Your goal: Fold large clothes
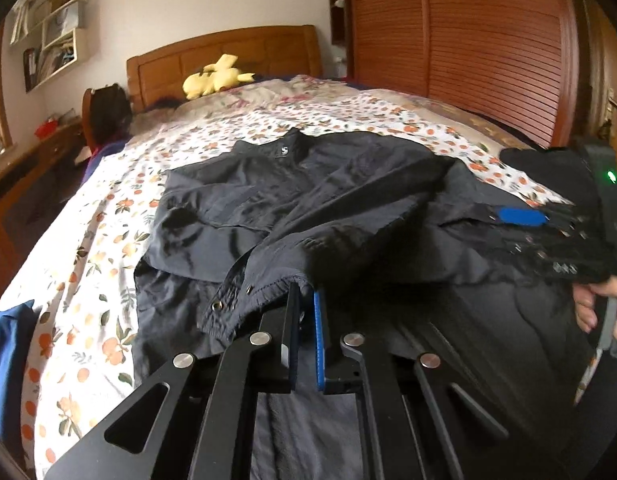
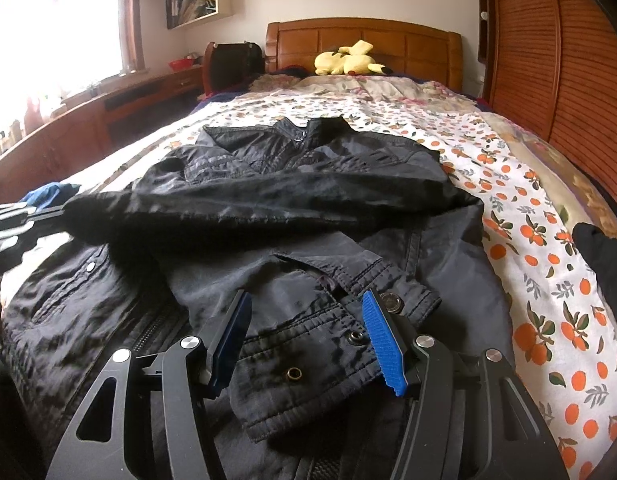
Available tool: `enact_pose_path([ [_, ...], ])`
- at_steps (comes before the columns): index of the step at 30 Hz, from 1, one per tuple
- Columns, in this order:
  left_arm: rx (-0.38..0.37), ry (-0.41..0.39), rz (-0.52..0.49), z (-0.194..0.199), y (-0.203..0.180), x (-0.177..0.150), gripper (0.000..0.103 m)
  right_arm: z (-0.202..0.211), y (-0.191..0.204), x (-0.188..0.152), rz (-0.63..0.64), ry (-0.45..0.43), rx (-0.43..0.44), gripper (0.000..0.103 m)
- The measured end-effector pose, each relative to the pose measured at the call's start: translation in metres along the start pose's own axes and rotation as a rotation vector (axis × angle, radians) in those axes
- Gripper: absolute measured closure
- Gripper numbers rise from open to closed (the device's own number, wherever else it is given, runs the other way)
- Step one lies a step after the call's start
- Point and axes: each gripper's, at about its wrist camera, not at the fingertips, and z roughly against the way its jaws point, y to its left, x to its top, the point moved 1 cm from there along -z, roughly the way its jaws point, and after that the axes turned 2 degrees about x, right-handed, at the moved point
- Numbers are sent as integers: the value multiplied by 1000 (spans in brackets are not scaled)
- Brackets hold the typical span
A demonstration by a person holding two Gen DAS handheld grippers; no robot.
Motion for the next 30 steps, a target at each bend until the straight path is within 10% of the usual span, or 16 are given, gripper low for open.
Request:
enact_pose_path([
  [14, 10, 13, -25, 19, -23, -27, 92, 6, -4, 0, 1, -7, -2, 48],
  [19, 67, -12, -20, 26, -19, -34, 30, 7, -4, 0, 3, -5, -2, 48],
  [24, 95, -31, 53, 39, 1, -40, 5, 8, -2, 0, 8, -6, 0, 48],
  [30, 125, -33, 98, 51, 18, -57, 3, 9, 0, -2, 15, -9, 0, 48],
])
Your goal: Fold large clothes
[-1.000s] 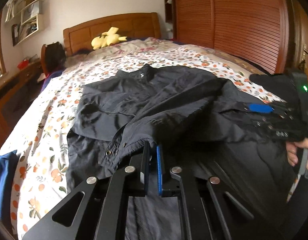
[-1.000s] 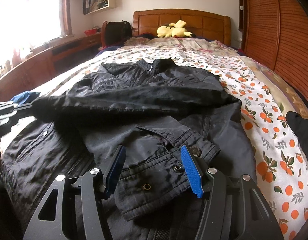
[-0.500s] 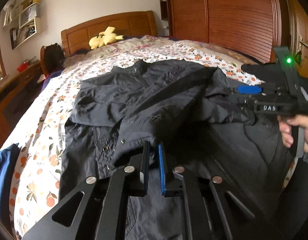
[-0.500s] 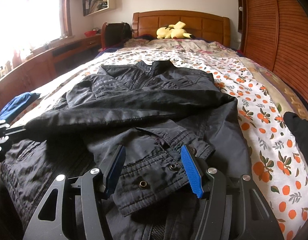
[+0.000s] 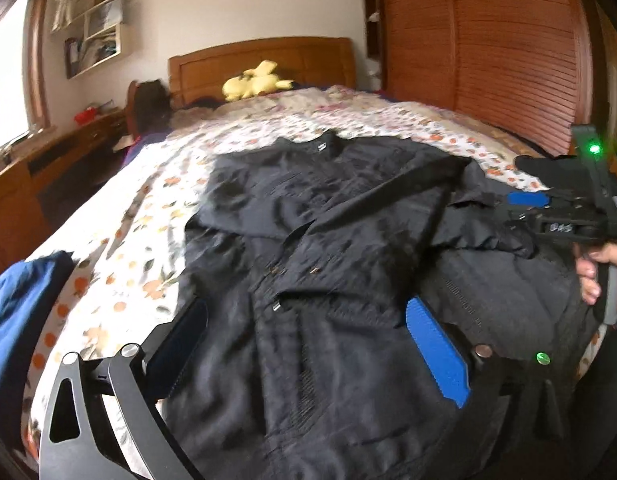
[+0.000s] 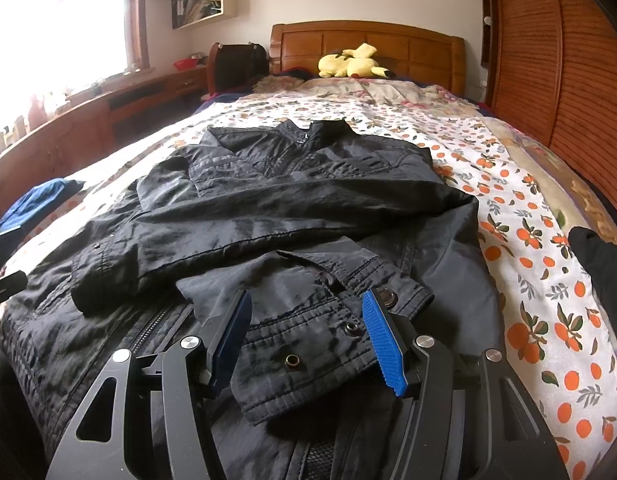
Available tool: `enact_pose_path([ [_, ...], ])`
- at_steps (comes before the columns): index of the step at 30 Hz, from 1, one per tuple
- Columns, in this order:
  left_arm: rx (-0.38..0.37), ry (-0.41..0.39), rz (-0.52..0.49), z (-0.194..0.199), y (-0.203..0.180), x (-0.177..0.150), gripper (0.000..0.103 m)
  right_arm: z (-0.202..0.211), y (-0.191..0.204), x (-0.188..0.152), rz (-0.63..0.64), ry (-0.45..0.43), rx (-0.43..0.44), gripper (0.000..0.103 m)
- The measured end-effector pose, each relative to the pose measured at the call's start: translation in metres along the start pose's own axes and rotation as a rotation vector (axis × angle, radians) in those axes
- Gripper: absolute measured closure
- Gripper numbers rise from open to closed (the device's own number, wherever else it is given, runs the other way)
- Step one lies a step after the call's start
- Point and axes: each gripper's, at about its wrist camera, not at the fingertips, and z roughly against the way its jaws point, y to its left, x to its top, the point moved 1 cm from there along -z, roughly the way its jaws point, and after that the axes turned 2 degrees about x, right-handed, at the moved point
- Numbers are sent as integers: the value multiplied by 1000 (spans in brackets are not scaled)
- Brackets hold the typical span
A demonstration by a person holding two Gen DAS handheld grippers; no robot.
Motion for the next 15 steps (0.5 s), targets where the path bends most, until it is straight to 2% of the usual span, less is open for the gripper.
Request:
enact_pose_path([
  [3, 31, 23, 12, 1, 9, -11, 3, 0, 1, -1, 2, -1, 0, 47],
  [6, 54, 39, 24, 3, 19, -22, 3, 0, 3, -2, 9, -3, -3, 38],
  [10, 75, 59, 35, 5, 30, -32, 3, 0, 5, -3, 15, -1, -5, 36],
  [13, 91, 69, 38, 8, 38, -38, 3, 0, 5, -4, 13, -2, -14, 29],
  [15, 99, 74, 41, 10, 42, -42, 3, 1, 4, -5, 5, -3, -20, 28],
])
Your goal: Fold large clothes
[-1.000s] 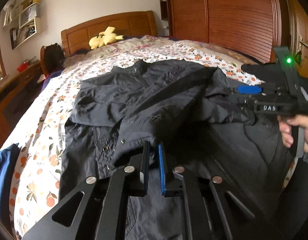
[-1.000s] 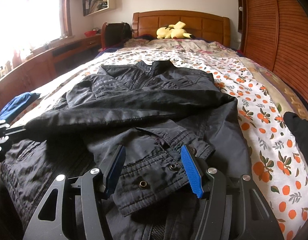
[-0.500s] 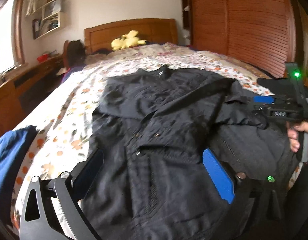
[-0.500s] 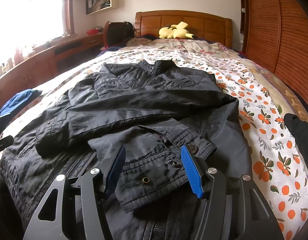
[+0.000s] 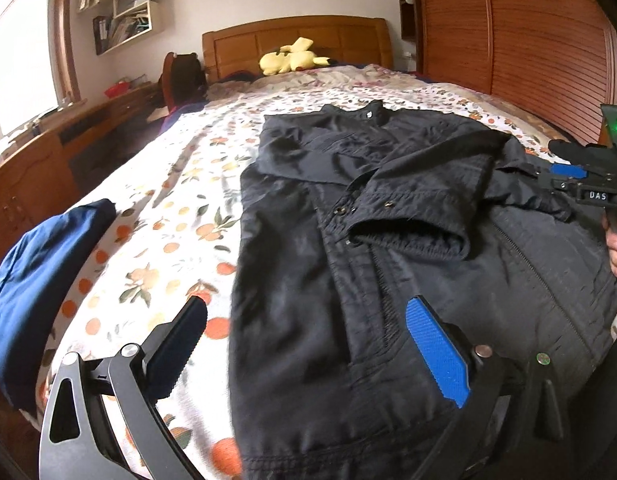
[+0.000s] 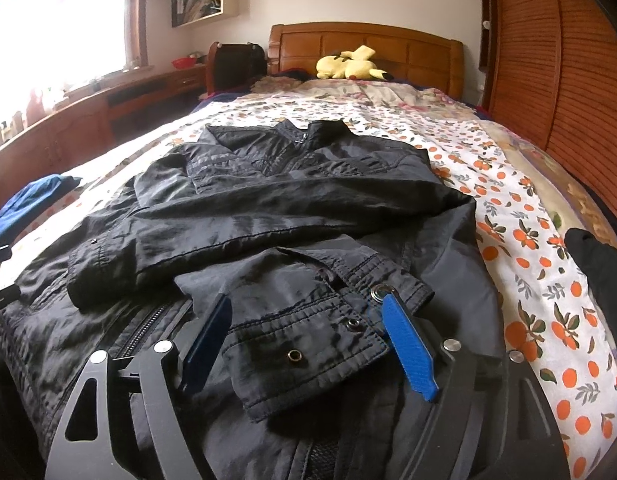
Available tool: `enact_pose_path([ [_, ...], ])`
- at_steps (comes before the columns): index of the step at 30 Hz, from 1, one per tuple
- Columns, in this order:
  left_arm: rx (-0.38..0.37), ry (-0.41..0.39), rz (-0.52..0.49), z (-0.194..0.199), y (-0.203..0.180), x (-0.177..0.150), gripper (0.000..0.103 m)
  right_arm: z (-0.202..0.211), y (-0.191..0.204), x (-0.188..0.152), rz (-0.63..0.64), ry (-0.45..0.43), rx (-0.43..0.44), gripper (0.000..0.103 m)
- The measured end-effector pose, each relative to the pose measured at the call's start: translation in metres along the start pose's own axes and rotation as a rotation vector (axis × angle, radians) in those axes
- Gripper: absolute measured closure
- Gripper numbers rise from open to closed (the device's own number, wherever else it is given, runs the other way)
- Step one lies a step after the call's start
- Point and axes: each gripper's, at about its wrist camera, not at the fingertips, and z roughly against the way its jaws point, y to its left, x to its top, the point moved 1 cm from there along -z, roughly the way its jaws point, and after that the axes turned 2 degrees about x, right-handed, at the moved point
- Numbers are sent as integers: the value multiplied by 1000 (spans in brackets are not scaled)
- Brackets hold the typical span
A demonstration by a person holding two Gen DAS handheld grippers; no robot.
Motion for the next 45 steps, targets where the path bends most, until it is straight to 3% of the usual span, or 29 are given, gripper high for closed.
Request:
enact_pose_path([
  [9, 9, 37, 0, 0, 14, -9, 3, 28, -6, -10, 35, 9, -26, 28],
  [18, 15, 71, -1, -6, 17, -17, 3, 66, -49, -53, 25, 84, -111, 28],
  [23, 20, 88, -3, -9, 17, -21, 3, 80, -67, -67, 7, 121, -117, 29],
  [29, 16, 105, 11, -11, 19, -28, 3, 77, -66, -82, 17, 200, -86, 39],
  [33, 2, 110, 28, -9, 22, -32, 3, 85, -62, -80, 6, 178, -50, 67],
  [38, -17, 113, 41, 0, 26, -37, 3, 92, -56, -79, -8, 159, -30, 67],
  [45, -74, 118, 45, 14, 24, -45, 39, 85, -56, -87, -7, 180, -26, 63],
])
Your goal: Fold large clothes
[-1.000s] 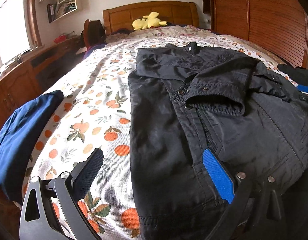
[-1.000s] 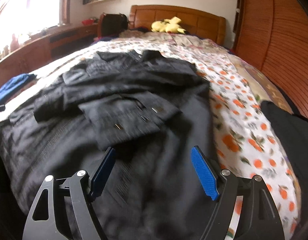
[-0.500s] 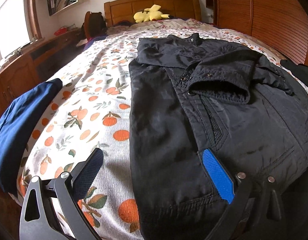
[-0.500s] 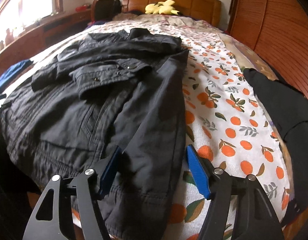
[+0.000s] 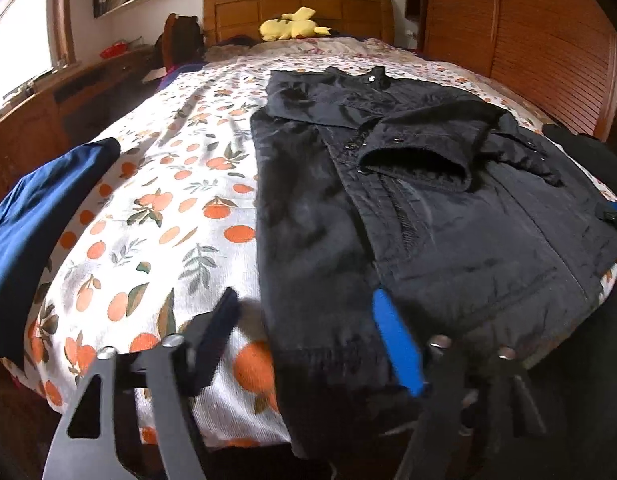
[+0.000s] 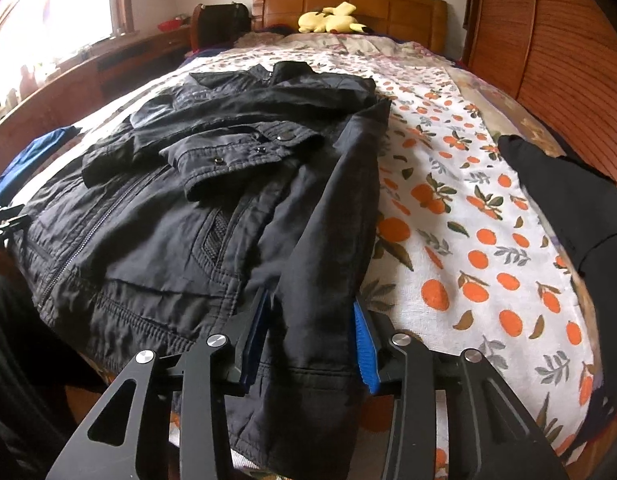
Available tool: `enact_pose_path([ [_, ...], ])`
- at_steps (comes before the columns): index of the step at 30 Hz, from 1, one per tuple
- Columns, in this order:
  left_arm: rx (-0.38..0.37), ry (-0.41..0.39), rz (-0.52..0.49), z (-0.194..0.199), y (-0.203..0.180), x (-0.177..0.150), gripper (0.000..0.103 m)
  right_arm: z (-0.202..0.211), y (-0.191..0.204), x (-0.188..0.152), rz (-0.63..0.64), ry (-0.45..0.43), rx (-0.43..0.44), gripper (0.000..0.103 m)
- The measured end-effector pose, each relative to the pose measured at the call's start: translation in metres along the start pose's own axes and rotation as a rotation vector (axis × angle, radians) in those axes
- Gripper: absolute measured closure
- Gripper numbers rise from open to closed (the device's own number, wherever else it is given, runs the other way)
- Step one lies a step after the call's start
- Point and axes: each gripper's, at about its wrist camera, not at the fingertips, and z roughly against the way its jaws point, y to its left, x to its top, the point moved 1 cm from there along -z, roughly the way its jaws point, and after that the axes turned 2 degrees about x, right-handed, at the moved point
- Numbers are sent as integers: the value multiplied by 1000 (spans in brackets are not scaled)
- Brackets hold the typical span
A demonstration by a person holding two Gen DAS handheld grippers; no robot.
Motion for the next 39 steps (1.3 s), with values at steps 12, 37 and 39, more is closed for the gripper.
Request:
enact_pose_path([
  [12, 81, 76, 42, -4, -14, 10, 62, -3, -2, -6, 67, -60, 78, 67],
  [37, 66, -186, 22, 117, -61, 128, 98, 99, -25, 77, 37, -299, 251, 98],
  [39, 50, -214, 22, 132, -60, 133, 98, 117, -23, 84, 53, -327, 241, 98],
])
